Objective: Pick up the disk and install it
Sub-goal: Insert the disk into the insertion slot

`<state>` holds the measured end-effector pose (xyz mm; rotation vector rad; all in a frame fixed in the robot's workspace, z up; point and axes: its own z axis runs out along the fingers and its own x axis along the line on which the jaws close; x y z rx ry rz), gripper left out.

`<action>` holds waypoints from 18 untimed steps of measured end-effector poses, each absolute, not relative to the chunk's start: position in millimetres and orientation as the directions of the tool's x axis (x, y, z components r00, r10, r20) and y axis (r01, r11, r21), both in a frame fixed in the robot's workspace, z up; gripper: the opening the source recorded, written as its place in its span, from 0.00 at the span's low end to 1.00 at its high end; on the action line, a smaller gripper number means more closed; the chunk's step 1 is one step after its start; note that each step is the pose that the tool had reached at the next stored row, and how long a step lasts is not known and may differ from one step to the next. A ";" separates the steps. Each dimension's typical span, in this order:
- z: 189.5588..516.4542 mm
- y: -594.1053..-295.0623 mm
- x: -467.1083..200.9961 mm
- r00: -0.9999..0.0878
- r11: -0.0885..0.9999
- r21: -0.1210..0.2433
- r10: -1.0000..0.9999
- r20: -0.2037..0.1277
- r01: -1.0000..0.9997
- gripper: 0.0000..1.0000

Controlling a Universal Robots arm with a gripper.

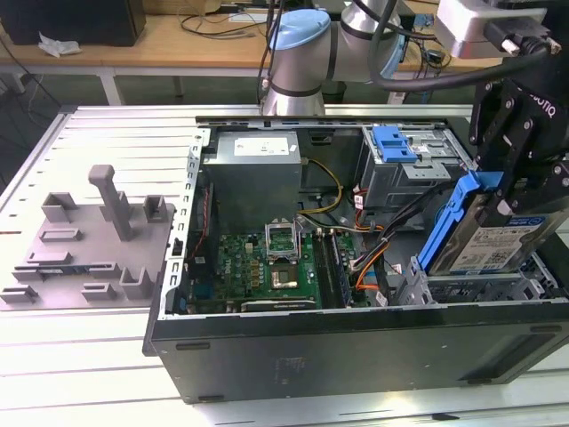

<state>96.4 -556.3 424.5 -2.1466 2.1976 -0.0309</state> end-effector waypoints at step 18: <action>410.4 -558.1 96.5 -0.022 0.025 -0.063 -0.999 -0.035 -0.998 0.37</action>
